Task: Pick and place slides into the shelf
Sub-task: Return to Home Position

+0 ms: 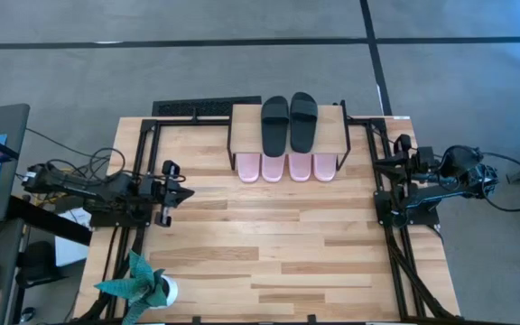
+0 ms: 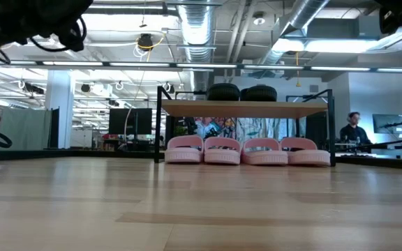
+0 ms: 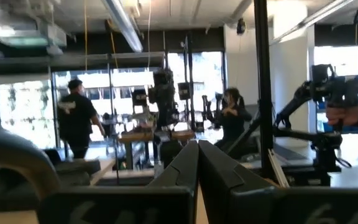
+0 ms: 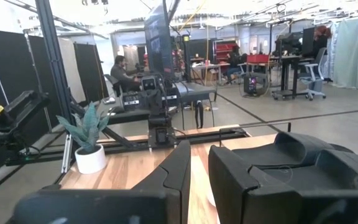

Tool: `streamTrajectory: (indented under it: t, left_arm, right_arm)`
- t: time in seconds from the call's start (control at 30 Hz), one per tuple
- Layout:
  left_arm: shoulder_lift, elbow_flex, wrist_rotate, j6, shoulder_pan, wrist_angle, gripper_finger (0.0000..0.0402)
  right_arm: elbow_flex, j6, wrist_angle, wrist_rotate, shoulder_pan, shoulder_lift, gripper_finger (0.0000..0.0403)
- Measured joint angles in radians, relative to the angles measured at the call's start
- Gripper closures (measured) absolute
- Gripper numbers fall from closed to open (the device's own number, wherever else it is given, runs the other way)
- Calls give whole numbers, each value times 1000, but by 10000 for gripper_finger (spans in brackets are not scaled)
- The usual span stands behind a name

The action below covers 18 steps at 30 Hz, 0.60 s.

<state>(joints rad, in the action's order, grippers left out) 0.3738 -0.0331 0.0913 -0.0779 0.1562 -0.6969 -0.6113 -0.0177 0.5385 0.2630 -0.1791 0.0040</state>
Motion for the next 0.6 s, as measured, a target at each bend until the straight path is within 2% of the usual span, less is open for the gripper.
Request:
streamTrajectory:
  t: [0.1, 0.37, 0.5, 0.6]
  left_arm:
    - [-19, 21, -9, -32, 0, -49, 401]
    - [-64, 22, -33, -109, -7, -28, 401]
    - [-88, 22, -39, -118, -49, -20, 401]
    - [-108, 22, -98, -117, -94, -14, 401]
  right_arm:
    - [0, 0, 0, 0, 0, 0, 355]
    - [0, 0, -2, 0, 0, 0, 355]
    - [0, 6, -12, 0, 0, 0, 355]
    - [0, 15, -20, 0, 0, 0, 355]
